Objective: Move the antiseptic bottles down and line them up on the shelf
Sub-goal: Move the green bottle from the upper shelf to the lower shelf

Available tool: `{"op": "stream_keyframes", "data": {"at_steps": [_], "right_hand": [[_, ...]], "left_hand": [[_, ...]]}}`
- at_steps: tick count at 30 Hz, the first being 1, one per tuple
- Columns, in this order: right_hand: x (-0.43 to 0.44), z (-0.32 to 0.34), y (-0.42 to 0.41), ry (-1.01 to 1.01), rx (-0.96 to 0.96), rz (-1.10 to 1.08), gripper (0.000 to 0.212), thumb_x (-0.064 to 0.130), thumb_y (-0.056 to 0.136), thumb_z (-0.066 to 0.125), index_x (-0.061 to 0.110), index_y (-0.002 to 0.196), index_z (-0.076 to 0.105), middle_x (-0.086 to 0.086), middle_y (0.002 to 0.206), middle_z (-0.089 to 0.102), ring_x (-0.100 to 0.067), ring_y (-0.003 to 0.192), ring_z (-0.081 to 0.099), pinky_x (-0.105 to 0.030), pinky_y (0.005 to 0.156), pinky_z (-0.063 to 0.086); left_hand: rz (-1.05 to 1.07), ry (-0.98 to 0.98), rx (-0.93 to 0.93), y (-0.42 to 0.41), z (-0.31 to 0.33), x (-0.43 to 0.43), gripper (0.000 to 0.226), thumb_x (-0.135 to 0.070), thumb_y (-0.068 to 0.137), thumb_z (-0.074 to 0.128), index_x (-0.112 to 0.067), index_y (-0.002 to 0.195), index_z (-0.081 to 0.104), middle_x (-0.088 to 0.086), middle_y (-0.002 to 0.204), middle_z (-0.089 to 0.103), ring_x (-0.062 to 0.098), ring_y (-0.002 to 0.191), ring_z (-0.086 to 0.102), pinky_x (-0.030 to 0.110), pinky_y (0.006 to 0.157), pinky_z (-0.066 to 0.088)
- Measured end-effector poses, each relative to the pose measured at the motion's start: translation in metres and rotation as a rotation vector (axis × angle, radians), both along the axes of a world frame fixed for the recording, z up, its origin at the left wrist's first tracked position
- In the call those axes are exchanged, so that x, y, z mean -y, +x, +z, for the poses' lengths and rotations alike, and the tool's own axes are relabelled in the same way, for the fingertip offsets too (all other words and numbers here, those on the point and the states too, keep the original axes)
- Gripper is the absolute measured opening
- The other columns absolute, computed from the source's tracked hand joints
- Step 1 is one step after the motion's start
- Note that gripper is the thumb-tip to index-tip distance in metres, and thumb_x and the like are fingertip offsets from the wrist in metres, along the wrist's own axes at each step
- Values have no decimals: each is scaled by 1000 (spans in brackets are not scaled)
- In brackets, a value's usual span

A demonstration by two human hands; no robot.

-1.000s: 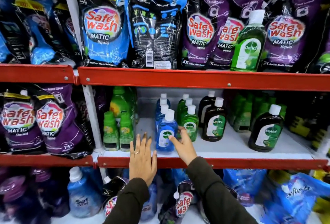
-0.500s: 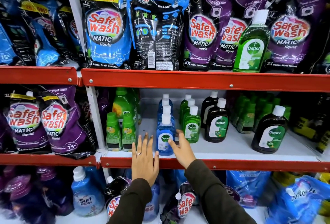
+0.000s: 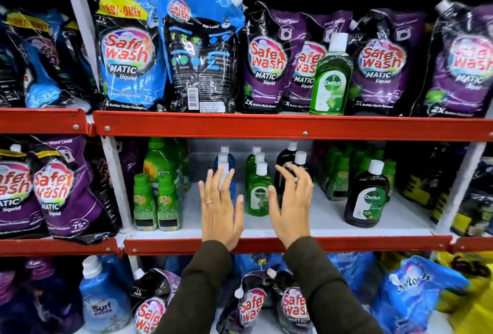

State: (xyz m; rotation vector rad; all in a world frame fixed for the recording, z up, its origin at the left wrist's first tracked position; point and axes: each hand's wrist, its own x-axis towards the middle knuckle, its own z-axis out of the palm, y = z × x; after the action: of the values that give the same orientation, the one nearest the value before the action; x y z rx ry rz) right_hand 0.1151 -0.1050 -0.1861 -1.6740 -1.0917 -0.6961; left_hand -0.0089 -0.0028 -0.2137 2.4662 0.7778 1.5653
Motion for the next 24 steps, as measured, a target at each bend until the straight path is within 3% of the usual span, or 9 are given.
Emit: {"op": "stream_keyframes", "data": {"at_steps": [12, 16, 19, 21, 24], "right_hand": [[42, 130, 56, 272, 79, -150, 39, 31, 96, 54, 14, 131, 54, -12, 146, 41, -30, 138, 34, -41, 118, 25], [44, 169, 75, 214, 8, -139, 50, 32, 97, 49, 12, 142, 44, -14, 152, 33, -32, 142, 27, -46, 120, 24], [42, 187, 90, 95, -54, -61, 59, 30, 100, 44, 7, 152, 29, -16, 156, 30, -31, 146, 24, -41, 120, 21], [41, 195, 97, 16, -154, 41, 62, 28, 101, 42, 8, 155, 21, -15, 157, 34, -30, 146, 30, -38, 120, 23], [43, 204, 102, -7, -268, 132, 53, 24, 100, 42, 14, 150, 28, -11, 145, 52, -27, 132, 52, -47, 113, 41]], "left_hand": [[64, 347, 28, 63, 119, 26, 64, -33, 100, 43, -19, 159, 22, 8, 169, 18, 23, 159, -2, 46, 128, -8], [125, 335, -10, 70, 134, 22, 62, -38, 102, 39, -19, 159, 23, 8, 170, 16, 27, 159, 2, 47, 128, -8], [170, 352, -28, 71, 133, 22, 62, -38, 101, 41, -18, 158, 26, 9, 169, 19, 30, 158, 6, 48, 128, -5], [177, 359, -29, 70, 133, 22, 62, -37, 101, 41, -18, 158, 27, 9, 169, 21, 29, 158, 7, 49, 128, -4], [177, 349, -41, 69, 134, 22, 61, -37, 101, 40, -18, 157, 28, 8, 169, 22, 28, 158, 8, 49, 129, -3]]}}
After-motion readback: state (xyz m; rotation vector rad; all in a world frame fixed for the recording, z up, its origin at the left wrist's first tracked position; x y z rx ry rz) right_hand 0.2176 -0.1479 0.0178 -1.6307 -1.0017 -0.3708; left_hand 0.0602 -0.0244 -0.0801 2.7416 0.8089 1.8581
